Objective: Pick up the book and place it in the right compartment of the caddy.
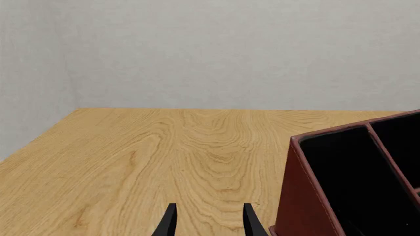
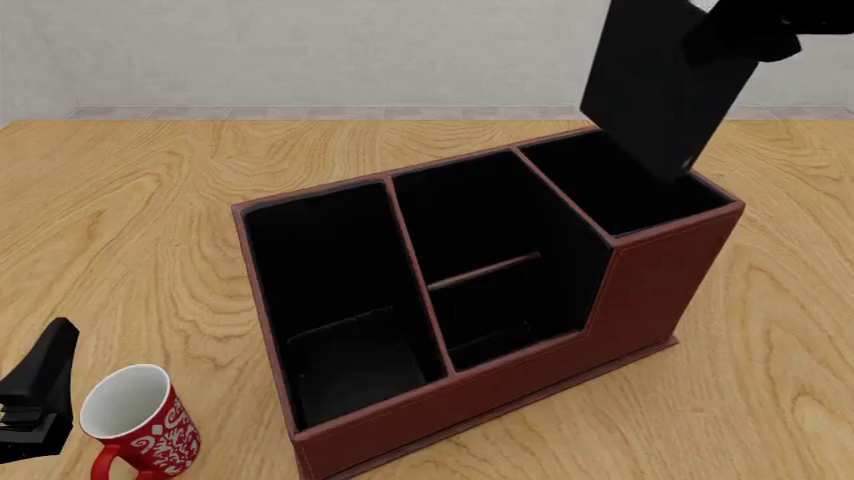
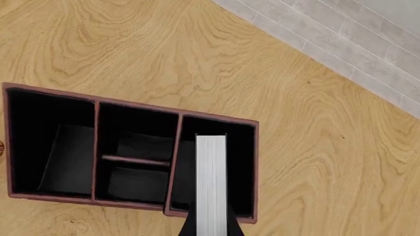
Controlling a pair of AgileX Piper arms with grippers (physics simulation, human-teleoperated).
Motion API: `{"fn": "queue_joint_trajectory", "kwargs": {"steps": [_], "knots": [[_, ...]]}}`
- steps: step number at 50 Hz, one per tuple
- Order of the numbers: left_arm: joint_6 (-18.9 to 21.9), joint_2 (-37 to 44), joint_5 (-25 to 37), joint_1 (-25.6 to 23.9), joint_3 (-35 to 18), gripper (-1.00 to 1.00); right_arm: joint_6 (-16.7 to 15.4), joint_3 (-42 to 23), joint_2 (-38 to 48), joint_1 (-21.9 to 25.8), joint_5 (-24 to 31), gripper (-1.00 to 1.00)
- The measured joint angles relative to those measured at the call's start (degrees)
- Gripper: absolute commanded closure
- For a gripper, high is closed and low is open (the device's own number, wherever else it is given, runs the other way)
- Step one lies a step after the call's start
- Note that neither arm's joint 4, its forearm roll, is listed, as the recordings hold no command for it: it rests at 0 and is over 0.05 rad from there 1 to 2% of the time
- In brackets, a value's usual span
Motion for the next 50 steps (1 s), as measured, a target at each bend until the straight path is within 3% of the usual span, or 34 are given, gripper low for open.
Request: {"fn": "queue_joint_trajectory", "kwargs": {"steps": [50], "knots": [[0.0,-0.2,0.0,0.0,0.0,-1.00,4.3,12.7,-2.9,-0.5,-8.0,1.00]]}}
